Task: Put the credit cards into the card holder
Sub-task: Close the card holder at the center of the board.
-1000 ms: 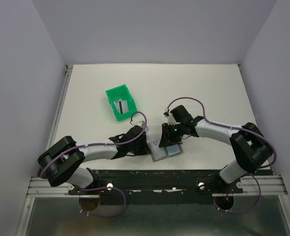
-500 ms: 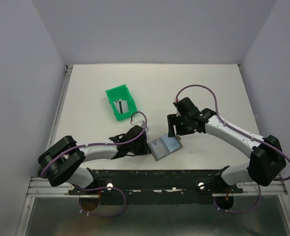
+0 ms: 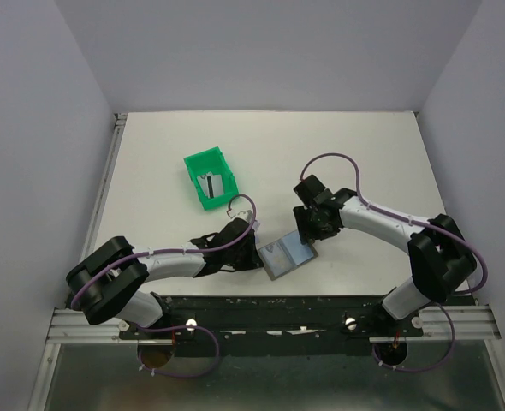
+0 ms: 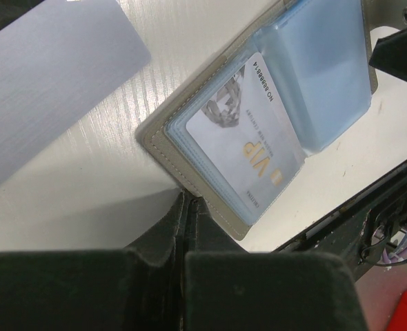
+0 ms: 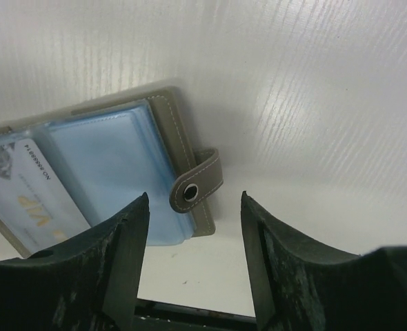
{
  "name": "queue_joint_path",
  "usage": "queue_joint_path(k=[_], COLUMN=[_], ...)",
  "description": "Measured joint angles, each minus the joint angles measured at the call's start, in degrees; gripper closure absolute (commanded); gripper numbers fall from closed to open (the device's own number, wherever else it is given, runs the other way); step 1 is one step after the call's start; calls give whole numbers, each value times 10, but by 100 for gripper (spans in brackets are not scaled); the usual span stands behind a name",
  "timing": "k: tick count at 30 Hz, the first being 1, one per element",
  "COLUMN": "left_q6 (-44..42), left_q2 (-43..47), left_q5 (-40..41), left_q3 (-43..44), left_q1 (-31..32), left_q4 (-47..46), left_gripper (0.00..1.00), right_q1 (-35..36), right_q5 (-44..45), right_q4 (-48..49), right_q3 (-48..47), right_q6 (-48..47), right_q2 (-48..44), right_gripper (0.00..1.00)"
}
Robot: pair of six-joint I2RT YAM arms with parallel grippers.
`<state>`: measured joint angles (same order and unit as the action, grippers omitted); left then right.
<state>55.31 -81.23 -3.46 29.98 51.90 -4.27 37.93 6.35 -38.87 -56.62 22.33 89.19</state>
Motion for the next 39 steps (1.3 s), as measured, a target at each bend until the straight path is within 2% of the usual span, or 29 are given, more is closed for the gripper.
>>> queue_joint_path(k=[4,9,14,17,21,25,30,35,39], left_q6=[0,0,0,0,0,0,-2,-2,-2], left_q2=[0,0,0,0,0,0,-9,-12,-12], left_q5=[0,0,0,0,0,0,0,0,0], left_q3=[0,0,0,1,1,2,10,11,11], left_q1=[0,0,0,0,0,0,0,0,0], left_q4=[0,0,1,2,3,3,2,0,-2], left_gripper=[100,100,100,100,100,100,100,100,100], right_q1=[0,0,0,0,0,0,0,0,0], right_q5=[20,44,60,64,65,63,16,-101,-216], right_q4=[11,35,48,52,56,60,64,108,180], right_q3=[0,5,8,8,10,20,39,56,86], right_q6=[-2,-1,-1,-2,-3,-4,-9,-3,29], right_q2=[8,8,17,27,30,12,-64,-137,-139], right_gripper=[51,56,65,75,100,100,100,100,100])
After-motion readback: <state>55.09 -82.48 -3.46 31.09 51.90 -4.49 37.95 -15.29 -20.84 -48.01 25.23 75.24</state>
